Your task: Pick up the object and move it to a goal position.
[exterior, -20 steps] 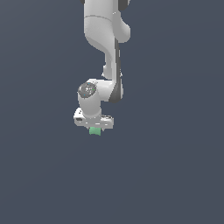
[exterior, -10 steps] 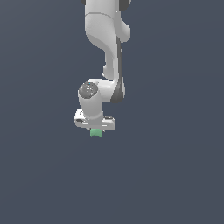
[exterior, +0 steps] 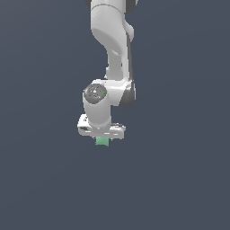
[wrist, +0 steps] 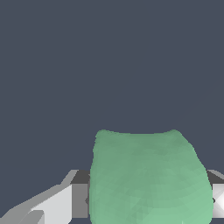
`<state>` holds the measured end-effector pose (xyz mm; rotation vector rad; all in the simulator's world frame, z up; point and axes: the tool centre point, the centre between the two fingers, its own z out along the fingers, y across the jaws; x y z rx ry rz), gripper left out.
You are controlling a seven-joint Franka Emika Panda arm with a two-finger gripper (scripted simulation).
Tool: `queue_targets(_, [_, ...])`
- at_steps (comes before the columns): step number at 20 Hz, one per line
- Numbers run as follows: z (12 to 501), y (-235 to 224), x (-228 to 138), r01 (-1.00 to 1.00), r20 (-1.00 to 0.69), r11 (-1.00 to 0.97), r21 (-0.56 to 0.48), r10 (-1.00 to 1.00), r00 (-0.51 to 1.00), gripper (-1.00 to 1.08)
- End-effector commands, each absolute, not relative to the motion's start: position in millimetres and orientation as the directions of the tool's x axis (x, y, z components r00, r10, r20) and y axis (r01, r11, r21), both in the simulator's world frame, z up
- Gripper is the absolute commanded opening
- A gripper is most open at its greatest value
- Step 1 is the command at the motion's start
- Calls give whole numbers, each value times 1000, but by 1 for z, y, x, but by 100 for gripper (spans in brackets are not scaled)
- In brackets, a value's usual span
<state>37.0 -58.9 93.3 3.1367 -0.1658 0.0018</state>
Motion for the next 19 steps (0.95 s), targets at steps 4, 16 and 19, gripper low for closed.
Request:
queue_targets(4, [115, -44, 65, -106, 1, -994, 1, -106, 994, -100])
queue_targets(16, [135, -31, 93, -105, 0, -994, 0, -105, 994, -100])
queue_targets(19, [135, -31, 94, -105, 0, -994, 0, -105, 994, -100])
